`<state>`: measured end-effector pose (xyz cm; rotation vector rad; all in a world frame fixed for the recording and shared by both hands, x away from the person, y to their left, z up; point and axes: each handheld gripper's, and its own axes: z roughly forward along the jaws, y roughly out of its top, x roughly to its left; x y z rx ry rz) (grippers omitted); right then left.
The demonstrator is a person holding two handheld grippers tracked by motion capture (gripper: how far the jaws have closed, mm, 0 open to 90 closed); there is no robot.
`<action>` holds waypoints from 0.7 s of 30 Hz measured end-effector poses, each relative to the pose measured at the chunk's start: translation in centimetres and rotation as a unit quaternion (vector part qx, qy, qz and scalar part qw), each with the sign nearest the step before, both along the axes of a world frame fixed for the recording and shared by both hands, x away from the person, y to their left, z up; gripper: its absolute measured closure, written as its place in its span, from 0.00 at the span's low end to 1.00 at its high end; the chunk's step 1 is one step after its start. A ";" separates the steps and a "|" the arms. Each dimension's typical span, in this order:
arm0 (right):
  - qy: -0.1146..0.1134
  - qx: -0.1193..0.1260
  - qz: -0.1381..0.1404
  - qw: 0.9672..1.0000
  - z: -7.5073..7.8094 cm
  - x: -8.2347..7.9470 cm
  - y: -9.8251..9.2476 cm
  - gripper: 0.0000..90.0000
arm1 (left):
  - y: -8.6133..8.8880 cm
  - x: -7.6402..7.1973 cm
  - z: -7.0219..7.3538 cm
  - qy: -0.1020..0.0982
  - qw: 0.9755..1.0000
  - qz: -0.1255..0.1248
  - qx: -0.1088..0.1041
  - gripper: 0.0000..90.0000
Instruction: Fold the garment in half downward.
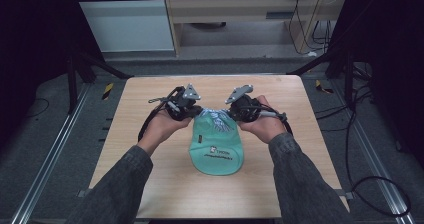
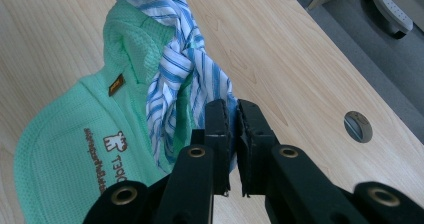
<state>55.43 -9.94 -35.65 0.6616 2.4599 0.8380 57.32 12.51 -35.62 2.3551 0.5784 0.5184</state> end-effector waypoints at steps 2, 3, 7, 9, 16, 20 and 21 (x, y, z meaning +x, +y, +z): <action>-0.001 0.001 -0.001 1.000 0.0 0.1 -0.1 0.94 | -0.1 0.0 0.1 -0.001 1.000 0.000 0.000 0.97; -0.001 0.002 -0.001 1.000 0.0 0.1 -0.2 0.94 | -0.1 0.0 0.1 -0.003 1.000 0.000 0.000 0.97; -0.006 0.005 -0.006 1.000 0.2 0.3 -0.3 0.94 | -0.3 0.1 0.4 -0.008 1.000 0.000 0.001 0.97; -0.008 0.003 -0.008 1.000 0.3 0.3 -0.4 0.94 | -0.3 0.1 0.6 -0.010 1.000 0.001 0.003 0.97; -0.015 0.005 -0.007 1.000 0.5 0.3 -0.4 0.94 | -0.5 0.2 0.8 -0.018 1.000 0.002 0.003 0.97; -0.021 0.006 -0.007 1.000 0.6 0.1 -0.6 0.94 | -0.6 -0.1 0.9 -0.025 1.000 0.003 -0.001 0.97; -0.022 0.008 -0.007 1.000 0.6 0.1 -0.7 0.94 | -0.6 -0.1 0.8 -0.027 1.000 0.001 -0.001 0.97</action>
